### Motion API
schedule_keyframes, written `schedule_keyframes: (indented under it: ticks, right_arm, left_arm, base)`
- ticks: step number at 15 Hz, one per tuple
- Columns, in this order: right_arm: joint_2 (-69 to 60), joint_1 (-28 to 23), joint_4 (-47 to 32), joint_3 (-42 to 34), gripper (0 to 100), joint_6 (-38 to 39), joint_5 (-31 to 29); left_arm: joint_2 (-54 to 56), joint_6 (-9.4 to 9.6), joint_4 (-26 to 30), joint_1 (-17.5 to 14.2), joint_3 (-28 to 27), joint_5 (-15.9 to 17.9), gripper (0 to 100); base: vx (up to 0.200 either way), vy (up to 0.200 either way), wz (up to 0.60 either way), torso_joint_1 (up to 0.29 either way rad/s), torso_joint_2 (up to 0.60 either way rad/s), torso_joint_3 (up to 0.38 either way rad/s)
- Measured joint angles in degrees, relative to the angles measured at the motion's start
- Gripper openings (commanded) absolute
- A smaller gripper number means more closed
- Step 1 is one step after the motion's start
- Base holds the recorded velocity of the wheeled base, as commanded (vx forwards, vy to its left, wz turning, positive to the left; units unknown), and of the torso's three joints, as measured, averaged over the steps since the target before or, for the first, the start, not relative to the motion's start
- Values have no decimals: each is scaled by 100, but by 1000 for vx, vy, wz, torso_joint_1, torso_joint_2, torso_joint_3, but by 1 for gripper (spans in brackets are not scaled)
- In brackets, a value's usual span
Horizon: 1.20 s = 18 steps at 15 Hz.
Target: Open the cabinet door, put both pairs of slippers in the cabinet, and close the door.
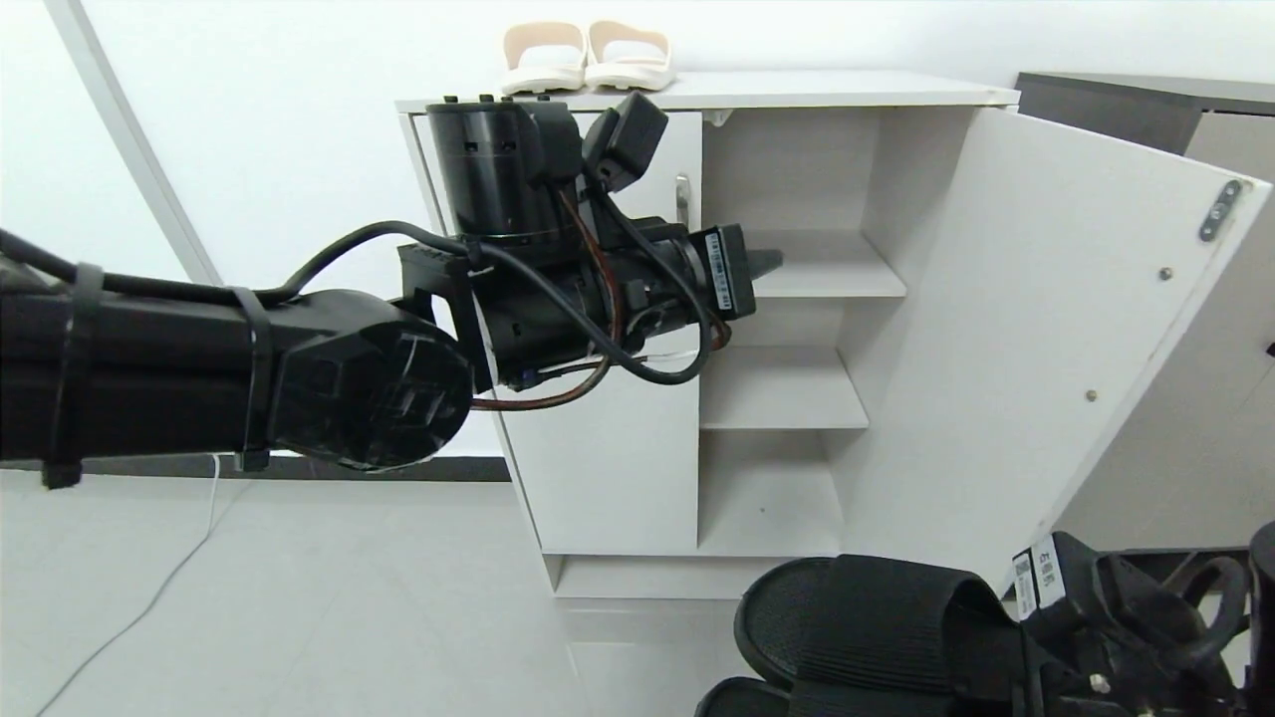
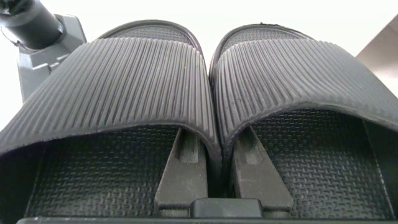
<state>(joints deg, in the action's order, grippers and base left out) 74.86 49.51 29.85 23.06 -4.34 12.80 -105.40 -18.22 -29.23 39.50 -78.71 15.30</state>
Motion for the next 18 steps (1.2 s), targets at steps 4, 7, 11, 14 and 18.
schedule_keyframes:
  ticks: [4,7,11,14,18]
  right_arm:
    - [112,-89,9,55,0,22,-54]
    - [166,-155,13,74,0,22,-54]
    - [166,-166,17,77,0,21,-54]
    - [168,-177,17,69,0,16,-51]
    - [236,-180,15,66,0,11,-29]
  left_arm:
    - [507,28,-90,-474,608,-571,0]
    - [1356,35,-82,-922,1510,-762,0]
    - [3184,46,222,-1484,3034,-896,0]
    - [5146,61,1604,-1816,3861,-942,0]
    - [7925,325,4067,-2332,4567,-1341,0]
  base:
    - [0,0,0,0,0,0]
    - [0,0,0,0,0,0]
    - [0,0,0,0,0,0]
    - [0,0,0,0,0,0]
    - [0,0,0,0,0,0]
